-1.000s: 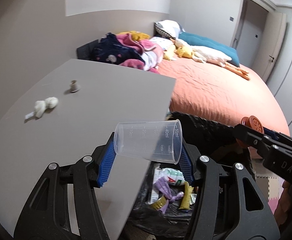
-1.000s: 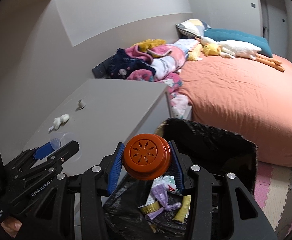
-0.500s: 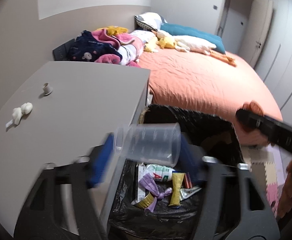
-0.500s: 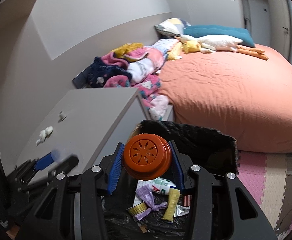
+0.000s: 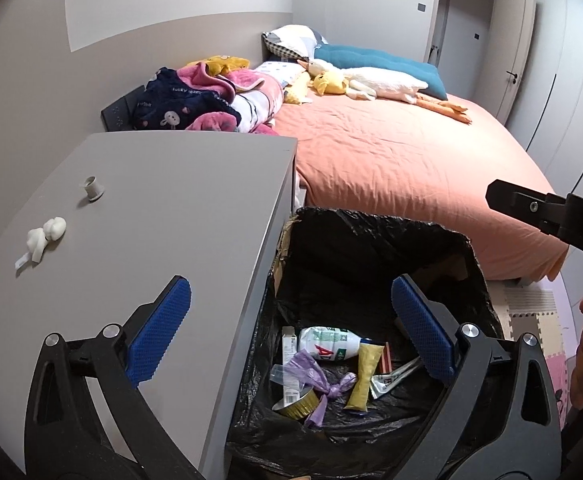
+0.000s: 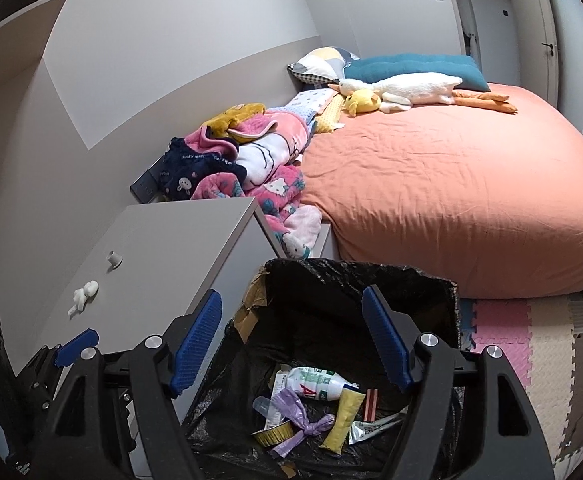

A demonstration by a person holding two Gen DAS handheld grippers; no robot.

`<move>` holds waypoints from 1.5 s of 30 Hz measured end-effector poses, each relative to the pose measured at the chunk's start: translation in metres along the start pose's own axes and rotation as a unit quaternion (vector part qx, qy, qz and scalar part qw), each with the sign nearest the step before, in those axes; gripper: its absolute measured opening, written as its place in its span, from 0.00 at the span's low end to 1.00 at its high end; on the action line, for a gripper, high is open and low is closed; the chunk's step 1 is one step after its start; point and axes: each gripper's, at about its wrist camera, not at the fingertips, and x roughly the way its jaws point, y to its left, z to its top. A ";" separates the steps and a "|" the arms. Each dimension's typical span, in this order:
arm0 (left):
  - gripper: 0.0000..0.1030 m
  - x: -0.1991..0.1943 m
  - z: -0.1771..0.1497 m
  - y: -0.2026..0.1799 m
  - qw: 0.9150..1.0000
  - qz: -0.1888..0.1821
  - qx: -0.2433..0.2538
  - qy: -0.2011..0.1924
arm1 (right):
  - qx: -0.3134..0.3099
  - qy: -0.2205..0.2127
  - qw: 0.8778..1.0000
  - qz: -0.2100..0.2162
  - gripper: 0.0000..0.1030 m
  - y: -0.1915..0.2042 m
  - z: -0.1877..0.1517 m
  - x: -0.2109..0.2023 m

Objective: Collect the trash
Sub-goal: 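Open both tools to drop the cup and lid into the bin, then move both tools back over the white foam and small cap on the table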

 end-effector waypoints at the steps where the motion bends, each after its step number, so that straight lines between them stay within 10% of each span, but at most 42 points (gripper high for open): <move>1: 0.94 0.000 0.000 0.000 1.000 0.001 0.000 0.000 | -0.001 0.001 1.000 0.001 0.71 0.002 0.000 0.001; 45: 0.94 -0.003 -0.025 0.184 0.990 0.101 -0.099 0.001 | -0.125 0.072 0.986 0.080 0.71 0.191 -0.015 0.109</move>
